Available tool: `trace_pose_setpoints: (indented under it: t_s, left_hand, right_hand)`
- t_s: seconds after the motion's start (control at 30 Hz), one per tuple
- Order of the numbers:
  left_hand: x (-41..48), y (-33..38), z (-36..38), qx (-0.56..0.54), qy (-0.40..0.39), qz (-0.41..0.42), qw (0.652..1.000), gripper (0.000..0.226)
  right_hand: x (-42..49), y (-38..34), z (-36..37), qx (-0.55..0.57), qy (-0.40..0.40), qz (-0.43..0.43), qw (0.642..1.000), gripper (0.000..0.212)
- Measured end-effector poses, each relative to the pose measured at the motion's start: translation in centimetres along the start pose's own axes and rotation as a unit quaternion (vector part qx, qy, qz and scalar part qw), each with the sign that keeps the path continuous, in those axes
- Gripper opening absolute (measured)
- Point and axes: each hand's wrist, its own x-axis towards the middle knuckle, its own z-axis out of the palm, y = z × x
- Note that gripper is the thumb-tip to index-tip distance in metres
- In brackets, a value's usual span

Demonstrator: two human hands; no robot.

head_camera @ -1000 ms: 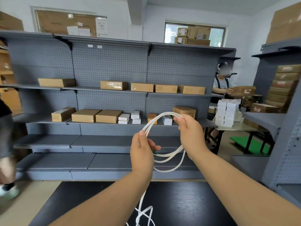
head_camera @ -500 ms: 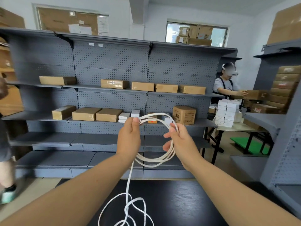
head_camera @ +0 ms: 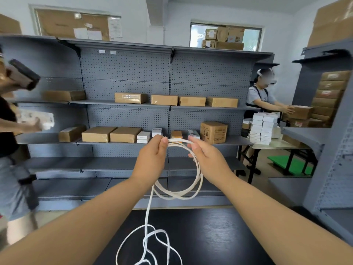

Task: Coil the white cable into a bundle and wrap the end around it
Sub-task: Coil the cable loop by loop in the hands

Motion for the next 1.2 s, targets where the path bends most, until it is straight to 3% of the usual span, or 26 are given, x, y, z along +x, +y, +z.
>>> trace_pose_setpoints:
  t_s: [0.17, 0.27, 0.4, 0.6, 0.9, 1.2]
  left_hand:
    - [0.0, -0.1, 0.2, -0.020, -0.001, 0.002, 1.000, 0.038]
    - [0.0, -0.2, 0.7, -0.060, -0.009, -0.032, 0.998, 0.035]
    - [0.3, -0.8, 1.0, -0.137, -0.032, -0.091, 0.986, 0.035]
    - [-0.3, -0.4, 0.6, -0.139, -0.054, -0.090, 0.985, 0.036]
    - [-1.9, -1.6, 1.1, -0.338, -0.112, -0.187, 0.916, 0.030]
    - [-3.4, -2.2, 2.5, -0.326, -0.145, -0.218, 0.908, 0.032]
  right_hand:
    - [-0.1, 0.2, -0.2, 0.094, -0.049, 0.072, 0.992, 0.032]
    - [-0.1, -0.1, -0.2, 0.114, -0.050, 0.069, 0.990, 0.027]
    - [0.0, 0.2, -0.1, 0.083, -0.029, 0.052, 0.995, 0.036]
    - [0.1, -0.1, -0.4, -0.030, 0.016, -0.011, 0.999, 0.029]
    - [0.5, 0.1, -1.0, 0.028, 0.079, -0.005, 0.996, 0.029]
    - [1.2, 0.6, -1.6, 0.088, 0.160, -0.006, 0.983, 0.031]
